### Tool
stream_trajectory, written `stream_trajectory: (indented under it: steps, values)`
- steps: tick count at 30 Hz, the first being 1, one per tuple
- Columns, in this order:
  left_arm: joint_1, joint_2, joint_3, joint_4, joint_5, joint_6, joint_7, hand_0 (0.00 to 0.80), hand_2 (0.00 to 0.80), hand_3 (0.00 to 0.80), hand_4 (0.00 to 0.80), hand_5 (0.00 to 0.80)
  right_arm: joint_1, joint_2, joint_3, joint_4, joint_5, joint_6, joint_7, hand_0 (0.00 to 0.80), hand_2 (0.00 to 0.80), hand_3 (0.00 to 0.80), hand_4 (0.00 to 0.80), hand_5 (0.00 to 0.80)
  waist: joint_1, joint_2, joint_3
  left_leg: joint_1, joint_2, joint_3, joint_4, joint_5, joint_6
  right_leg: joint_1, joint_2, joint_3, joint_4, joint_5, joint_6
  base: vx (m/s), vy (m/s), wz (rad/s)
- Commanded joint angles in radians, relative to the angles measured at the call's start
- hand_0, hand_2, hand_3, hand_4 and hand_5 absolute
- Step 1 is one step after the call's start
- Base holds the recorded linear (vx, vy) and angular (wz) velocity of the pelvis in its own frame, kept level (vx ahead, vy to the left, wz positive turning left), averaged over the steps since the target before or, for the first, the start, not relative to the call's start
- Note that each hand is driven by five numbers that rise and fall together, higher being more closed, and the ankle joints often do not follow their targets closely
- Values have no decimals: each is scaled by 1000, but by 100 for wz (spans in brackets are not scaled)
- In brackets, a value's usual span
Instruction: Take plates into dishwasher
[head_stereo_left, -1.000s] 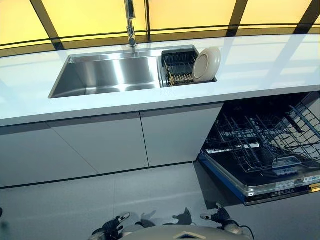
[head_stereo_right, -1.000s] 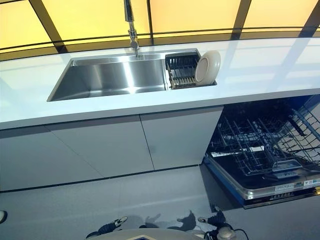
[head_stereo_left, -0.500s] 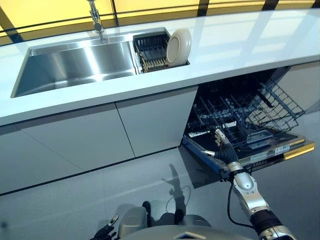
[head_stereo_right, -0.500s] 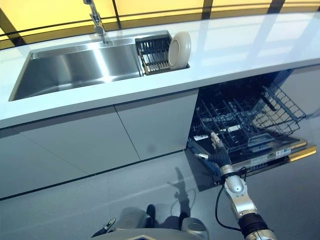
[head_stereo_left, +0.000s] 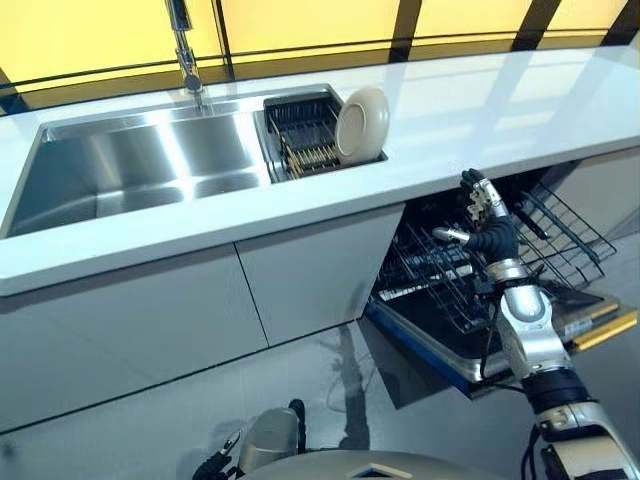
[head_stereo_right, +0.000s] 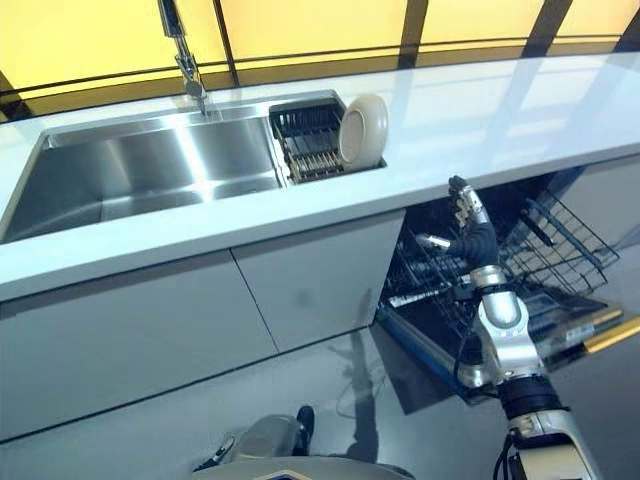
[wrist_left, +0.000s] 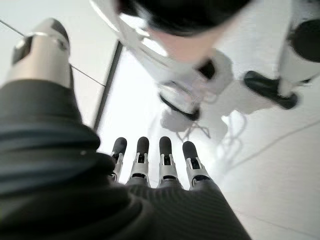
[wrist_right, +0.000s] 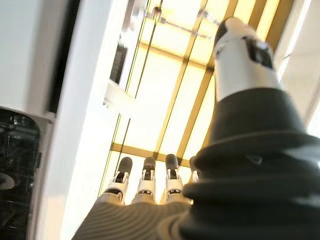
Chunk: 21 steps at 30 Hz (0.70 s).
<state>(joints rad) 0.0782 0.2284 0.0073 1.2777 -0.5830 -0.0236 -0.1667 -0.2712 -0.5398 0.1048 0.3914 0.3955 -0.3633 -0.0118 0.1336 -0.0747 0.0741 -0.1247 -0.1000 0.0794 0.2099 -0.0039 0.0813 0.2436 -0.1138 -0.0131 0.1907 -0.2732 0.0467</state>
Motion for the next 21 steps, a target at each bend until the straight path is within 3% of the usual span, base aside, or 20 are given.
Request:
stream_trajectory:
  steps: [1, 4, 6, 9, 13, 15, 16, 21]
  values:
    - [-47, 14, -92, 17, -6, 22, 6, 0, 0, 0, 0, 0, -163, -31, -28, 52, 73, 0, -41, 0, 0, 0, 0, 0, 64, -15, -60, -63, -16, -59, -12, 4, -2, 45, -7, -14, 67, 222, 24, 312, 209, 22]
    - [-57, 27, -119, 28, 19, 28, -6, 0, 0, 0, 0, 0, -194, -25, -33, 53, 96, 16, -52, 0, 0, 0, 0, 0, 59, -16, -72, -31, -52, -86, -46, -2, 24, -24, -1, 2, 233, 318, 35, 219, 164, 6]
    - [-58, 27, -129, 25, 22, 33, -5, 0, 0, 0, 0, 0, -211, -26, -22, 44, 89, 36, -54, 0, 0, 0, 0, 0, 42, -8, -67, 8, -59, -110, -80, -3, 30, -116, 21, 11, 273, 337, 28, 210, 132, 26]
    - [-79, 25, -130, 22, 22, 50, -7, 0, 0, 0, 0, 0, -256, -44, 6, 51, 71, 67, -61, 0, 0, 0, 0, 0, -2, 15, -54, 94, -47, -137, -153, 22, 6, -252, 74, -9, 95, 303, 9, 221, 16, 44]
    - [-111, 29, -143, 22, 49, 65, -18, 0, 0, 0, 0, 0, -252, -85, 3, 45, 53, 78, -90, 0, 0, 0, 0, 0, -92, 12, -21, 227, -69, -236, -205, -36, 1, -453, 111, 45, -149, 478, 39, 290, -87, 63]
    - [-124, 31, -165, 19, 35, 71, -17, 0, 0, 0, 0, 0, -270, -100, 4, 58, 62, 92, -98, 0, 0, 0, 0, 0, -103, 9, -11, 258, -64, -252, -185, -85, 4, -476, 113, 16, -117, 469, 36, 260, -93, 89]
    - [-127, 30, -168, 18, 43, 72, -21, 0, 0, 0, 0, 0, -273, -108, 3, 66, 67, 95, -105, 0, 0, 0, 0, 0, -105, 2, -12, 257, -67, -266, -167, -104, 7, -459, 115, 36, -112, 455, 29, 265, -112, 87]
    - [-115, 6, -173, 23, 59, 51, -56, 0, 0, 0, 0, 0, -275, -135, -40, 113, 125, 124, -108, 0, 0, 0, 0, 0, -99, -7, -45, 297, -41, -249, -167, -130, -22, -348, 117, 17, -170, 413, 5, 233, -125, 65]
